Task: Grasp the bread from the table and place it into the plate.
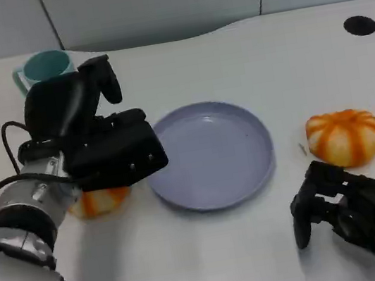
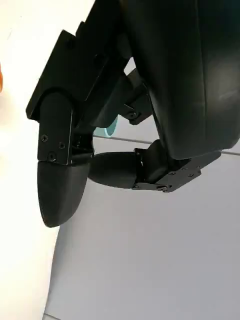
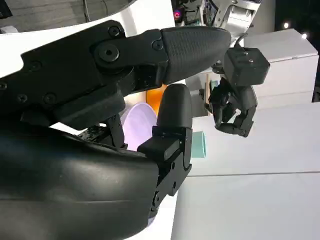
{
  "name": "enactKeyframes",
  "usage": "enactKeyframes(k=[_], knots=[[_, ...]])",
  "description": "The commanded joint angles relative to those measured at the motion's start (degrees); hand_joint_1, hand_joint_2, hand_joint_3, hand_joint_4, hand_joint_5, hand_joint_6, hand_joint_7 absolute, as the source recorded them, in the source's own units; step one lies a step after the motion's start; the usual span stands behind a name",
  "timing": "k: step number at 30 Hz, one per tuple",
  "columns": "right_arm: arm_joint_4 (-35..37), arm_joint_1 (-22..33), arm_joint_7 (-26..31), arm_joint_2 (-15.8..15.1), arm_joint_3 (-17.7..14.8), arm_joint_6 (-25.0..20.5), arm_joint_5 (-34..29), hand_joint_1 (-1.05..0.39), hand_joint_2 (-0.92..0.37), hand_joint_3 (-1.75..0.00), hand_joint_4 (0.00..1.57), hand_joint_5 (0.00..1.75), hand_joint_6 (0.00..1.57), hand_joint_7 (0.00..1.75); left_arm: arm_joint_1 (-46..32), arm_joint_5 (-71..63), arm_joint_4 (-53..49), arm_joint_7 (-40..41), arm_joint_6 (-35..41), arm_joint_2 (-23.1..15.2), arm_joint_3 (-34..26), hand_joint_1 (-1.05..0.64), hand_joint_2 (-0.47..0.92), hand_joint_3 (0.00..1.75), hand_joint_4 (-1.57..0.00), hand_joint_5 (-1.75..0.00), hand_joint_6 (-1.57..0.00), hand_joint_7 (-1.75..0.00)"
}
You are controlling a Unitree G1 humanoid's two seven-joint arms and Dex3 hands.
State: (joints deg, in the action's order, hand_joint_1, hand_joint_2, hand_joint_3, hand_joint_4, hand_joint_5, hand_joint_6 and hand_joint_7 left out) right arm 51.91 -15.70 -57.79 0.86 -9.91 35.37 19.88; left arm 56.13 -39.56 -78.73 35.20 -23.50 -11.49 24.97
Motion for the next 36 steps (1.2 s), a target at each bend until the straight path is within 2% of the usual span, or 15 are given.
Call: enactKeyframes(k=[1,2,3,5,6,7,10,19,22,24,28,30,36], knots=[[-1.4,0.15,0.09,-0.73,-0.13,-1.59,0.79,-0.69,-0.92,-0.3,0.58,1.75,0.47,1.38,1.8,-0.69,-0.57,-9.17,6.92,-0.29,1.13,-1.05,0.92,0.35,-0.11,-1.73,-0.06,-1.64],[-1.55,0.23,0.09,-0.7,-0.15,-1.88,0.85,-0.69,-0.92,-0.3,0.59,1.75,0.47,1.38,1.75,-0.66,-0.55,-10.79,7.95,-0.22,1.25,-1.05,0.92,0.33,-0.06,-1.72,-0.03,-1.59],[-1.7,0.36,0.41,-0.75,-0.08,-1.52,0.51,-0.69,-0.92,-0.3,0.58,1.75,0.47,1.38,1.65,-0.86,-0.57,-12.34,9.1,-0.18,1.57,-1.05,0.92,0.39,-0.02,-1.66,-0.01,-1.29],[-1.89,0.53,0.81,-0.82,0.04,-1.02,0.07,-0.69,-0.92,-0.31,0.59,1.75,0.47,1.39,1.53,-1.03,-0.48,-14.11,10.4,-0.14,1.93,-1.05,0.92,0.51,0.0,-1.59,0.0,-0.33],[-1.73,0.46,0.53,-0.82,-0.02,-0.89,0.18,-0.69,-0.92,-0.31,0.59,1.75,0.47,1.39,1.33,-1.8,-0.54,-14.4,11.47,-0.15,2.7,-1.05,0.92,0.55,0.0,-1.59,0.0,-0.17],[-1.61,0.38,0.27,-0.8,-0.08,-0.89,0.33,-0.69,-0.92,-0.31,0.59,1.75,0.47,1.39,1.18,-2.3,-0.57,-14.54,12.2,-0.15,3.25,-1.05,0.92,0.62,0.0,-1.67,0.0,-0.08],[-1.45,0.41,0.25,-0.78,-0.08,-0.38,0.25,-0.69,-0.92,-0.32,0.59,1.75,0.46,1.39,0.85,-2.96,-0.61,-15.13,13.62,-0.18,4.14,-1.05,0.92,0.69,0.0,-1.74,0.0,-0.01],[0.12,0.32,0.42,-0.88,0.06,3.88,-0.45,-0.7,-0.92,-0.33,0.59,1.75,0.44,1.4,-2.27,-3.58,-1.09,-15.15,15.2,-0.98,4.57,-1.05,0.92,0.79,0.0,-1.75,0.0,0.0],[0.33,0.26,-0.24,-0.8,-0.01,3.36,0.16,-0.7,-0.92,-0.35,0.59,1.75,0.43,1.41,-2.9,-3.42,-1.22,-16.52,15.91,-0.74,4.44,-1.05,0.92,0.79,0.0,-1.75,0.0,0.0],[-0.05,0.44,-0.32,-0.65,-0.05,2.03,0.63,-0.71,-0.92,-0.31,0.6,1.75,0.44,1.41,-3.23,-3.31,-1.25,-17.16,16.24,-0.55,4.35,-1.05,0.92,0.74,0.0,-1.75,0.0,0.0],[-1.56,1.54,1.14,-0.5,0.4,2.72,-0.3,-0.7,-0.92,-0.31,0.6,1.75,0.46,1.41,-4.27,-3.4,-1.37,-19.01,17.08,0.15,4.5,-1.05,0.92,0.68,0.0,-1.75,0.0,0.0],[-2.27,2.02,0.49,-0.27,0.45,1.71,0.49,-0.69,-0.92,-0.31,0.6,1.75,0.45,1.41,-5.1,-3.7,-1.44,-19.47,17.69,0.67,4.83,-1.05,0.92,0.59,0.0,-1.75,0.0,0.0],[-6.67,4.65,1.28,-0.09,1.53,-0.81,0.48,-0.7,-0.92,-0.3,0.59,1.75,0.45,1.4,-7.15,-3.26,-1.45,-19.44,17.76,1.6,4.4,-1.05,0.92,0.47,0.0,-1.75,0.0,0.0]])
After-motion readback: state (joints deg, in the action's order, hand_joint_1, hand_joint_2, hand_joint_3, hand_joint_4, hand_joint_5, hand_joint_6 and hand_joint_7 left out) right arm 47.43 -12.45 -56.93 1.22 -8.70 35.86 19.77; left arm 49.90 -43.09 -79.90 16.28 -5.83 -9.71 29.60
